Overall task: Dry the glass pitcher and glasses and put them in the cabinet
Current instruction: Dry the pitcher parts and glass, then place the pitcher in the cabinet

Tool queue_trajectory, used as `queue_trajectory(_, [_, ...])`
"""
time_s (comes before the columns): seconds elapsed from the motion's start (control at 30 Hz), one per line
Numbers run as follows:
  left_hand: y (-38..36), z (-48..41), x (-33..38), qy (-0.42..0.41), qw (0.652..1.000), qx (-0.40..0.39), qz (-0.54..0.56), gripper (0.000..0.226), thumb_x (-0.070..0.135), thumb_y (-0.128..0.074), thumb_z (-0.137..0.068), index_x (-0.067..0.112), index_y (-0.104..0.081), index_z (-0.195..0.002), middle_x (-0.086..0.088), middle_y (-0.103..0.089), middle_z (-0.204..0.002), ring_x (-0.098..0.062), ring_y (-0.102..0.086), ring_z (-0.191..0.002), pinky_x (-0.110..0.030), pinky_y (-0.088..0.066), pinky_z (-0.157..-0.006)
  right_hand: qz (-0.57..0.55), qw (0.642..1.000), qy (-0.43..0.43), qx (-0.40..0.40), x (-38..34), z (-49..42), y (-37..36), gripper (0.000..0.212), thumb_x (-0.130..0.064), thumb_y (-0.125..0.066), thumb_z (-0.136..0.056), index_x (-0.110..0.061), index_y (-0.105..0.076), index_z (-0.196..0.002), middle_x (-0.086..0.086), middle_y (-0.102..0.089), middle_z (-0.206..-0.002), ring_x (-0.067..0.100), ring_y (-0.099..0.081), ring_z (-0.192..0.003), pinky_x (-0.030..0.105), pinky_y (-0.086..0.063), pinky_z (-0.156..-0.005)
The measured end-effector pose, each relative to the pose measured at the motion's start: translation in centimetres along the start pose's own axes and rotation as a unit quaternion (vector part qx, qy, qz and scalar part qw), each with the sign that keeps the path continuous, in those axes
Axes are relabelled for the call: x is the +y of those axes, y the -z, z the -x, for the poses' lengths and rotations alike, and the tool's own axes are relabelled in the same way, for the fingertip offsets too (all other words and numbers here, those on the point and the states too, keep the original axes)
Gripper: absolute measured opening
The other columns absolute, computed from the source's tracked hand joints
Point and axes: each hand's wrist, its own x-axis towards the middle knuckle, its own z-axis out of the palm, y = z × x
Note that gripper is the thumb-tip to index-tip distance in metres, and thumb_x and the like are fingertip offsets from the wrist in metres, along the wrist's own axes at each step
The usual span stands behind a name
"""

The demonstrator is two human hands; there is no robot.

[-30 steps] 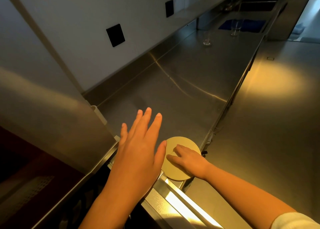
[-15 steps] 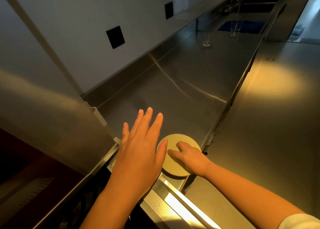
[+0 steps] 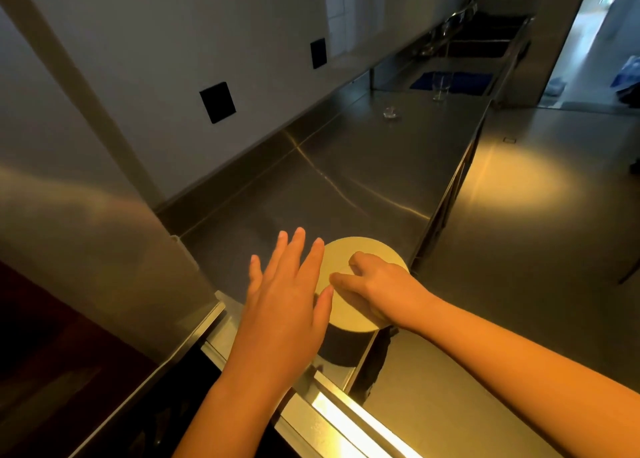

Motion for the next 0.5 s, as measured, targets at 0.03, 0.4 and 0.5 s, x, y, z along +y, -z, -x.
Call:
queue_trajectory(0.03, [0.0,0.0,0.1,0.001,1.0,0.003,-0.002,0.06,0.043,-0.024,-0.097,0.032,0.012,-0.144,0.008,0.019,-0.153,-0.012,0.022,-0.139,-0.033,0.017,-0.101,0.005,1.0,0.006,0.012,-0.3,0.3,0.6,0.033,-0.048,-0.039,-0.093,-0.02,-0.049,-0.108,0.001,-0.05,-0.101,0.017,-0.051,-0.088,0.031,-0.047,-0.074])
queue_trajectory(0.4, [1.2,2.9,1.1,-0.02,0.999,0.036,-0.021,0.058,0.042,-0.023,-0.098,0.031,0.008,-0.145,0.008,0.014,-0.154,-0.013,0.017,-0.14,-0.034,0.017,-0.099,0.117,0.989,0.083,0.035,-2.3,4.7,4.8,0.038,-0.011,-0.043,-0.094,-0.019,-0.048,-0.131,0.009,-0.045,-0.119,0.026,-0.046,-0.102,0.038,-0.042,-0.084])
queue_trajectory(0.5, [1.8,4.6,1.1,-0.022,0.999,0.048,-0.011,0.059,0.043,-0.025,-0.097,0.031,0.008,-0.145,0.008,0.012,-0.155,-0.012,0.015,-0.141,-0.034,0.016,-0.1,0.133,0.985,0.092,0.061,-3.3,6.4,5.6,0.034,-0.033,-0.047,-0.093,-0.026,-0.045,-0.126,0.0,-0.046,-0.12,0.015,-0.046,-0.102,0.024,-0.047,-0.083])
